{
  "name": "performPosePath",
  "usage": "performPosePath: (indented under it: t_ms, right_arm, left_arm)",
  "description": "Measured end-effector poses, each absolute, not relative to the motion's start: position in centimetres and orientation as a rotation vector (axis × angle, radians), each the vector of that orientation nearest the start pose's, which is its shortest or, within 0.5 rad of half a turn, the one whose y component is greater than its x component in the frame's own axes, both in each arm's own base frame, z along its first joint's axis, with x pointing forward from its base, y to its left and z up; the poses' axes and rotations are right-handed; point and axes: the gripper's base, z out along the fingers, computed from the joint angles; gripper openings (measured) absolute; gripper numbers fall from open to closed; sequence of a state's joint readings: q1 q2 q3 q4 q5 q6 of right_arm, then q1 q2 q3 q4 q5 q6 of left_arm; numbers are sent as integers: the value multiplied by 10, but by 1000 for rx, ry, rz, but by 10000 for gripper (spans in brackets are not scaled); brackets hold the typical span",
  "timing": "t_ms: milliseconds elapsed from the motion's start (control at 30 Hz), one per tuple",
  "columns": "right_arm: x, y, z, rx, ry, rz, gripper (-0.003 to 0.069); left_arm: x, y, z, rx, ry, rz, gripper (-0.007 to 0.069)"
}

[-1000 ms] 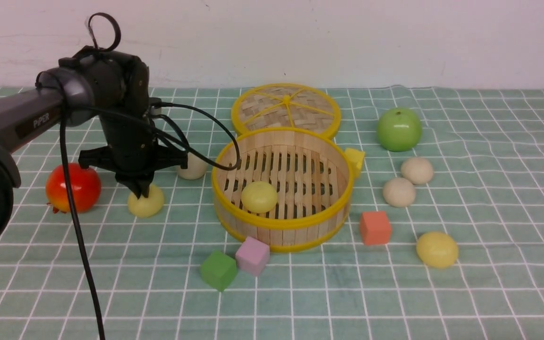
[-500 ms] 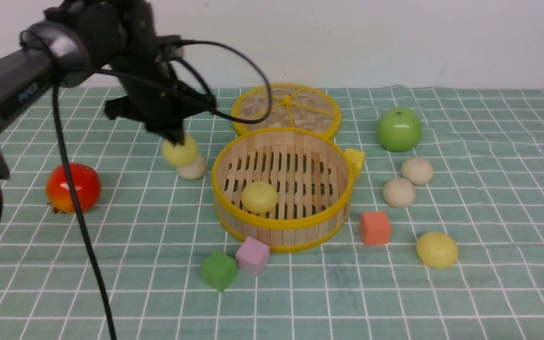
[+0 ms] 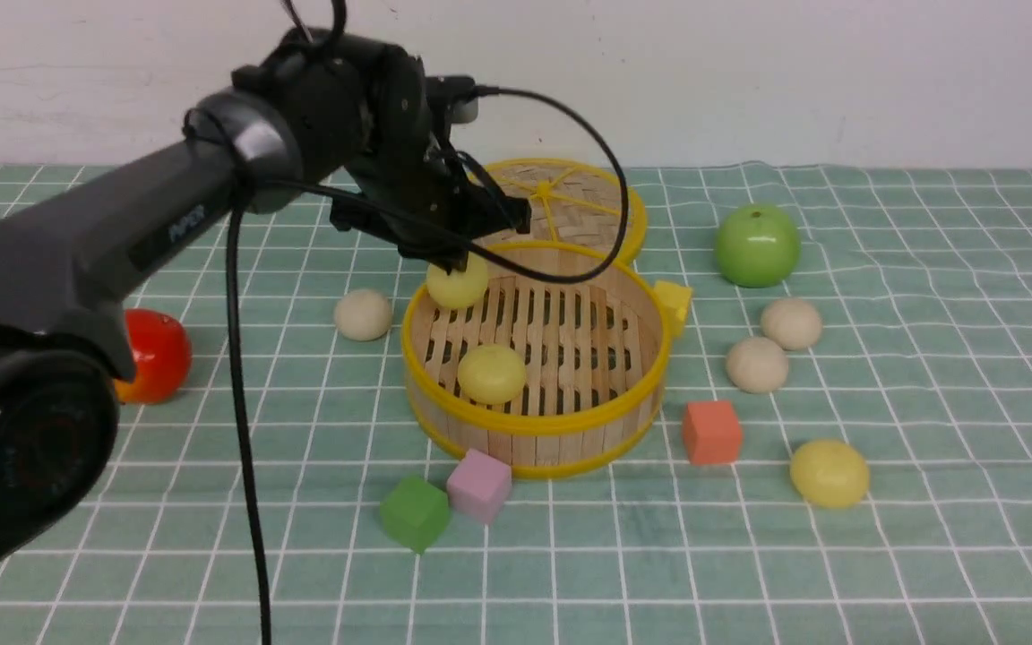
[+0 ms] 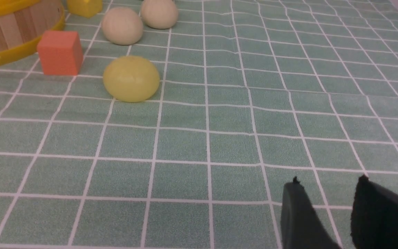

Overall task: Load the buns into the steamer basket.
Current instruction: Use the left arm to put the steamed stuffed bun into the steamer, then use the left arm to grab a steamed stuffed bun

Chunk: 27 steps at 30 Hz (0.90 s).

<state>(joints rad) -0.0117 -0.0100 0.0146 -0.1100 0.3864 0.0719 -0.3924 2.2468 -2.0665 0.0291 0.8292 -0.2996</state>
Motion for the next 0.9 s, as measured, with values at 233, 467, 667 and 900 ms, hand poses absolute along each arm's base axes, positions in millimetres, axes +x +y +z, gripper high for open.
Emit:
performPosePath:
  t_ms: [233,467,667,900]
  right_arm:
    - [52,-4,174,11,1873,-68,238]
    - [52,-4,174,11,1873,-68,238]
    - [52,-4,174,11,1873,-68,238]
    - [52,-4,174,11,1873,-68,238]
  left_arm:
    - [482,-197,213,134,2556,-234,-11]
    - [483,-198,215,106,2551,-246,80]
    - [477,-195,230,103,2551,-246,302]
    - [469,-186,266,87,2517,-247,435]
